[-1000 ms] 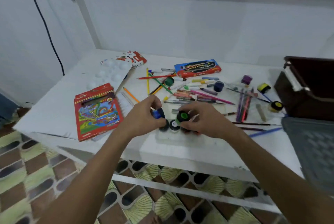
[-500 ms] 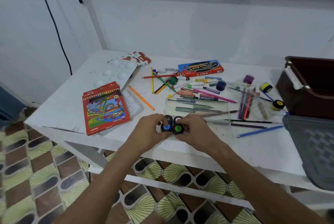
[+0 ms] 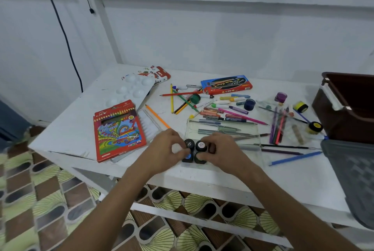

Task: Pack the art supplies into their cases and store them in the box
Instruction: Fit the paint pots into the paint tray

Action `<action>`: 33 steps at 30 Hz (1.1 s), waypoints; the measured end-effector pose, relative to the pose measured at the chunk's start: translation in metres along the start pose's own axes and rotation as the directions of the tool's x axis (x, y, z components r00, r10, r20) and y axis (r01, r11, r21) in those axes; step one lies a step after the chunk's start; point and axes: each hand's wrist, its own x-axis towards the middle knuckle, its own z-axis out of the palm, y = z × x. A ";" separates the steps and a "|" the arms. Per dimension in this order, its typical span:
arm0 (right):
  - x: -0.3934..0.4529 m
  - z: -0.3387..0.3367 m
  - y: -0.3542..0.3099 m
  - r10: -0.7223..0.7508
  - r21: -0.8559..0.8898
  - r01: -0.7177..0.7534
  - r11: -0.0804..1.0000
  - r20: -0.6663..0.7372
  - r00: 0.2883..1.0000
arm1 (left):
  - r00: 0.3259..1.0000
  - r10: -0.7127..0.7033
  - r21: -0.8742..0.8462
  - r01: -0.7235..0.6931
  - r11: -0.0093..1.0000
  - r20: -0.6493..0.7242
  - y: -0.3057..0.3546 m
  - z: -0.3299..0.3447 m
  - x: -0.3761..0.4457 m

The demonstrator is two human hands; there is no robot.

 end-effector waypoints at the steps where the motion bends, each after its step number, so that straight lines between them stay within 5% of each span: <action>1: 0.007 -0.004 0.000 0.001 -0.006 -0.001 1.000 -0.020 1.000 | 1.000 -0.020 0.016 0.021 1.000 -0.022 -0.003 -0.008 0.007; 6: 0.065 -0.021 -0.004 -0.046 0.018 0.049 0.999 -0.128 0.991 | 0.979 -0.161 0.257 0.188 0.948 -0.125 -0.036 -0.047 0.070; 13: 0.149 -0.029 0.003 -0.024 -0.033 0.019 0.999 -0.152 0.988 | 0.963 -0.251 0.716 0.244 0.654 -0.098 -0.092 -0.073 0.144; 33: 0.201 -0.005 0.042 0.133 -0.077 -0.137 0.988 -0.059 0.989 | 0.972 -0.212 0.870 0.188 0.456 -0.100 -0.122 -0.060 0.202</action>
